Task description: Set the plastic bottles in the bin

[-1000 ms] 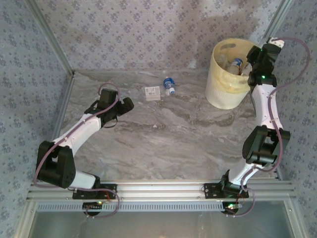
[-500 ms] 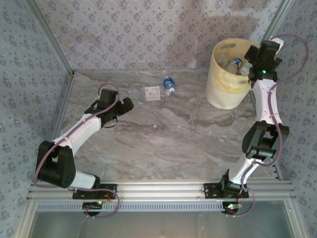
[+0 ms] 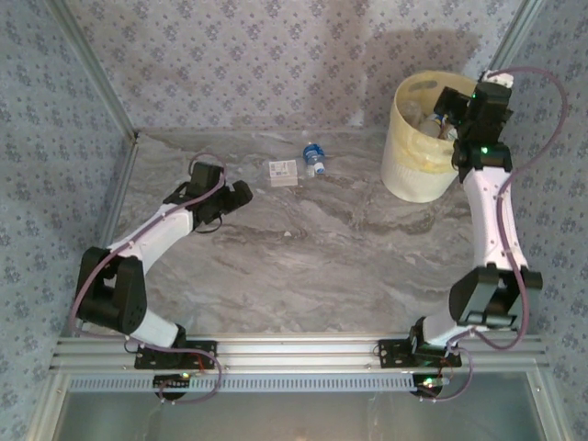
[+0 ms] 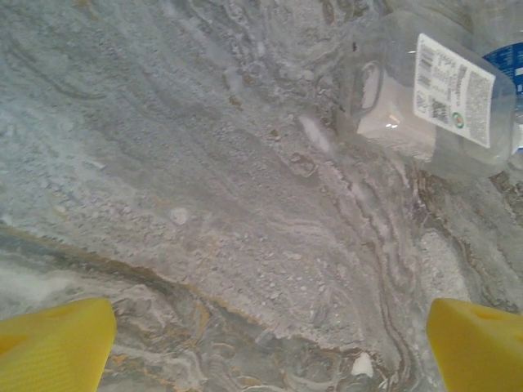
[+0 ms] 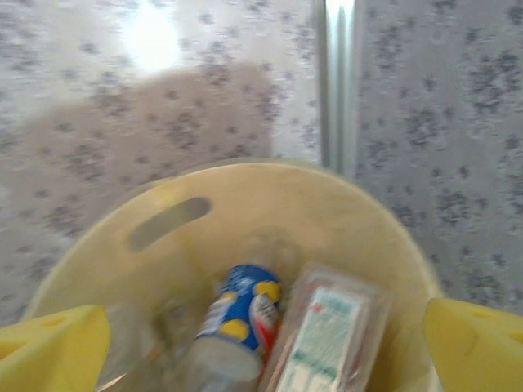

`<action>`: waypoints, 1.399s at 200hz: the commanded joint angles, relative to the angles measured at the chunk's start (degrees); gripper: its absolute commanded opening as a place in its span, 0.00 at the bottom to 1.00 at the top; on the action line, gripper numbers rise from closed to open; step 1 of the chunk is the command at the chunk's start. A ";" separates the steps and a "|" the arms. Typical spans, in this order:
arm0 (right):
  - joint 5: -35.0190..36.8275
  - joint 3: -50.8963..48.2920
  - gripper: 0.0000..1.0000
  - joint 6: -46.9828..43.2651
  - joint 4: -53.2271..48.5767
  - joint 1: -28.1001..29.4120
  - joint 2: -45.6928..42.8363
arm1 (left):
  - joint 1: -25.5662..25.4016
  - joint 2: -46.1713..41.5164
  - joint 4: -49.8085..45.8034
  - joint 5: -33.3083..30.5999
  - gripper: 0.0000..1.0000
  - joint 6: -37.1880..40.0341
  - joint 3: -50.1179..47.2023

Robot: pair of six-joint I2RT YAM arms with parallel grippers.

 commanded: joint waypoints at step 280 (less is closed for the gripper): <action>-30.42 -34.34 1.00 12.09 10.94 8.35 -23.32 | 2.19 55.40 4.68 32.98 0.98 17.25 62.80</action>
